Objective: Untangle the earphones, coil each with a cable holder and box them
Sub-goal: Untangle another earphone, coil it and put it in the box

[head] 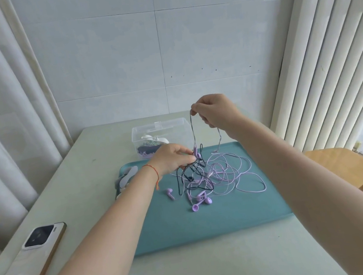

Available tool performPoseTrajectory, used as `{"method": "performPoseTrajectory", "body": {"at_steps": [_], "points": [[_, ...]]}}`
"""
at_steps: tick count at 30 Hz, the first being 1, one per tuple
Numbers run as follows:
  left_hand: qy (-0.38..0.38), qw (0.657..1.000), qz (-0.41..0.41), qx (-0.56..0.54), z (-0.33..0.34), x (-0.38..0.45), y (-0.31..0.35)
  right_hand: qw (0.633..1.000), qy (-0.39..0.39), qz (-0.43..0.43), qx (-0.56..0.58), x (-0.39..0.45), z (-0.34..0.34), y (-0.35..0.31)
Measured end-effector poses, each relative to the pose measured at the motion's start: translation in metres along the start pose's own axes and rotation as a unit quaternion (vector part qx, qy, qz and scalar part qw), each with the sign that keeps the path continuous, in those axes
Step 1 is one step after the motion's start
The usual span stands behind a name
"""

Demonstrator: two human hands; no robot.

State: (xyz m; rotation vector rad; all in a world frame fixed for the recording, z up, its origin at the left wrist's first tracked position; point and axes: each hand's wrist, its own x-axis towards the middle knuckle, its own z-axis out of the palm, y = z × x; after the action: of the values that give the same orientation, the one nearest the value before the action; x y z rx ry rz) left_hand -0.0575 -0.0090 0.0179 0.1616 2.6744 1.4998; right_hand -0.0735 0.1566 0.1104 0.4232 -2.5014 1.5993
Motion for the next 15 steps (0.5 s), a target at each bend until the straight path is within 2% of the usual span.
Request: {"method": "performPoseTrajectory", "body": {"at_steps": [4,9,13,15], "points": [[0.042,0.999,-0.013,-0.010,0.004,0.000,-0.003,1.000,0.010,0.004,-0.011,-0.004,-0.004,-0.002],[0.024,0.983,-0.094,-0.157,0.000,0.002,-0.006,0.997,-0.019,0.032,-0.073,-0.008,-0.015,0.003],[-0.040,0.991,-0.061,-0.112,0.007,-0.001,-0.004,0.996,-0.046,0.037,-0.071,-0.012,-0.016,0.005],[-0.042,0.996,-0.042,-0.059,0.012,0.000,-0.005,0.996,-0.043,0.033,-0.068,-0.011,-0.015,0.005]]}}
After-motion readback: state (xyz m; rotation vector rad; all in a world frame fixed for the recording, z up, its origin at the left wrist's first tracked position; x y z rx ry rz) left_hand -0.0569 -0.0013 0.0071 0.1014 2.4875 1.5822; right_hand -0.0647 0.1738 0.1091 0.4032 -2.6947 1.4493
